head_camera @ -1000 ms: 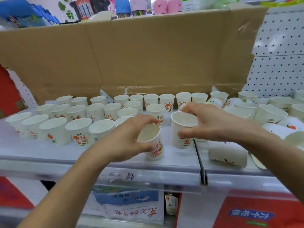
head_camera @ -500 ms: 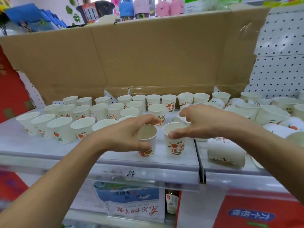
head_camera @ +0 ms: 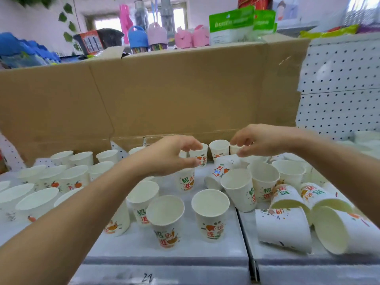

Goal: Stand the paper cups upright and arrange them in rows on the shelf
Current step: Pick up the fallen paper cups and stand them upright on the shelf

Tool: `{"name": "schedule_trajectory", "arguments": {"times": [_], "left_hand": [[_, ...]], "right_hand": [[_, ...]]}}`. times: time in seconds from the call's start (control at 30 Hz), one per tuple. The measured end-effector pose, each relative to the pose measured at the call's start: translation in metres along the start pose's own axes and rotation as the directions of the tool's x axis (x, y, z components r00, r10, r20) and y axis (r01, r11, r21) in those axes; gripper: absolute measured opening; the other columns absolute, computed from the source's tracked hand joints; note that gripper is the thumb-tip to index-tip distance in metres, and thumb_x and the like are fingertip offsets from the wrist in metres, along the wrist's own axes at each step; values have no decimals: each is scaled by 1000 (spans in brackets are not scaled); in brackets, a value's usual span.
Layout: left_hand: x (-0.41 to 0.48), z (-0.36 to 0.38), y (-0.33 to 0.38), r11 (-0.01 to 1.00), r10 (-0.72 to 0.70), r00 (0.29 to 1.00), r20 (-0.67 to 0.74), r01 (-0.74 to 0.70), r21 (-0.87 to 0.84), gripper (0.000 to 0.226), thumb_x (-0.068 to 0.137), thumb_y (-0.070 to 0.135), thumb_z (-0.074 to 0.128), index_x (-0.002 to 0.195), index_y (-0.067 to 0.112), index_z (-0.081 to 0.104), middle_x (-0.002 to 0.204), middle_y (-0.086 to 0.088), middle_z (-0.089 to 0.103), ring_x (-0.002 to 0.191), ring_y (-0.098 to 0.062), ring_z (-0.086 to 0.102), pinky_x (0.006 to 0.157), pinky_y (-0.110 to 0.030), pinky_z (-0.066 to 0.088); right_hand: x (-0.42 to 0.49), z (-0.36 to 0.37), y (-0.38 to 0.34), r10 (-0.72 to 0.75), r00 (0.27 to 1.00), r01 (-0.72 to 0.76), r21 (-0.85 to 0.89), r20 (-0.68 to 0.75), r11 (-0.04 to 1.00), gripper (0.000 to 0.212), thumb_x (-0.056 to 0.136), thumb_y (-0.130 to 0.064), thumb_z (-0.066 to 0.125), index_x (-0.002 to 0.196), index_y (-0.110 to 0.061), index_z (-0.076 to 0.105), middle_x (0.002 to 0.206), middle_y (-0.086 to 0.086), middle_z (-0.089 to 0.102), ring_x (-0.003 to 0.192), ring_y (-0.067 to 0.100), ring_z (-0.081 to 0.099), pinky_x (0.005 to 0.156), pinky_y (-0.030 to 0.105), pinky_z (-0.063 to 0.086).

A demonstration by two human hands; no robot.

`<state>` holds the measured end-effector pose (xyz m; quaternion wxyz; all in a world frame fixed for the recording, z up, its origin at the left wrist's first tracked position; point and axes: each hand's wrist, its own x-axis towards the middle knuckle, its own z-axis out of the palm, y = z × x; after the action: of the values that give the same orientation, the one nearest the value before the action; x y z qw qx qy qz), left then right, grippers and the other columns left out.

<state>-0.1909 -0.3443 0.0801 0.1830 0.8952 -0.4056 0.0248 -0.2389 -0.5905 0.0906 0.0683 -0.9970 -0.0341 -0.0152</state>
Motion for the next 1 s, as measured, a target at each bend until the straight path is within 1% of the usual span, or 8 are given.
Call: {"name": "schedule_trajectory", "arguments": {"times": [0.2, 0.3, 0.4, 0.6, 0.7, 0.8, 0.9, 1.0], "left_hand": [[85, 36, 14, 999, -45, 986, 158, 42, 24, 53, 86, 45, 64, 129, 17, 49, 122, 2, 59, 100, -17, 59, 89, -34, 50], [109, 57, 16, 981, -130, 970, 203, 97, 167, 60, 83, 52, 64, 121, 12, 44, 106, -3, 59, 89, -21, 56, 73, -34, 49], [119, 68, 11, 978, -171, 950, 261, 130, 164, 72, 76, 56, 70, 119, 8, 38, 92, -5, 65, 80, -22, 66, 64, -33, 53], [119, 69, -1, 971, -201, 922, 330, 143, 193, 78, 73, 53, 74, 132, 17, 36, 106, -3, 64, 85, -19, 63, 67, -32, 54], [112, 64, -9, 968, -220, 902, 372, 155, 195, 73, 75, 48, 73, 134, 25, 38, 114, 0, 63, 92, -18, 62, 75, -32, 55], [106, 59, -18, 958, -262, 879, 398, 186, 219, 60, 76, 46, 72, 127, 28, 47, 109, 2, 66, 90, -15, 65, 72, -29, 55], [104, 51, -24, 960, -267, 904, 335, 218, 177, 46, 75, 44, 70, 114, 24, 57, 99, 3, 69, 85, -13, 67, 70, -29, 56], [100, 40, -32, 965, -253, 943, 216, 261, -8, 39, 73, 34, 71, 109, 21, 60, 90, 3, 70, 79, -13, 67, 63, -24, 54]], "right_hand": [[29, 10, 16, 117, 993, -116, 14, -16, 993, 37, 94, -24, 57, 131, -19, 59, 124, 0, 64, 110, 18, 60, 96, 33, 48], [43, 21, 23, 148, 989, -148, 9, -26, 989, 31, 95, -23, 56, 125, -21, 63, 122, -2, 66, 106, 17, 60, 92, 30, 48], [52, 30, 31, 194, 980, -192, -63, 40, 979, 33, 93, -31, 58, 124, -22, 62, 123, -4, 61, 99, 15, 57, 85, 26, 45], [52, 25, 40, 246, 955, -240, -52, 167, 969, 38, 87, -36, 60, 124, -30, 57, 115, -9, 59, 100, 13, 58, 86, 29, 51], [61, 20, 42, 242, 960, -235, -65, 140, 970, 27, 90, -29, 50, 109, -21, 68, 112, -2, 66, 100, 21, 62, 89, 37, 52], [74, 25, 40, 282, 952, -270, -102, 118, 957, 31, 92, -36, 49, 90, -11, 68, 97, 8, 69, 84, 26, 63, 72, 36, 49], [82, 32, 35, 341, 934, -321, -170, 109, 932, 45, 91, -54, 50, 73, -14, 58, 78, 1, 60, 69, 19, 57, 62, 29, 42], [84, 29, 32, 355, 924, -337, -139, 139, 931, 45, 82, -61, 60, 73, -17, 59, 73, -1, 62, 64, 16, 57, 58, 28, 43]]}}
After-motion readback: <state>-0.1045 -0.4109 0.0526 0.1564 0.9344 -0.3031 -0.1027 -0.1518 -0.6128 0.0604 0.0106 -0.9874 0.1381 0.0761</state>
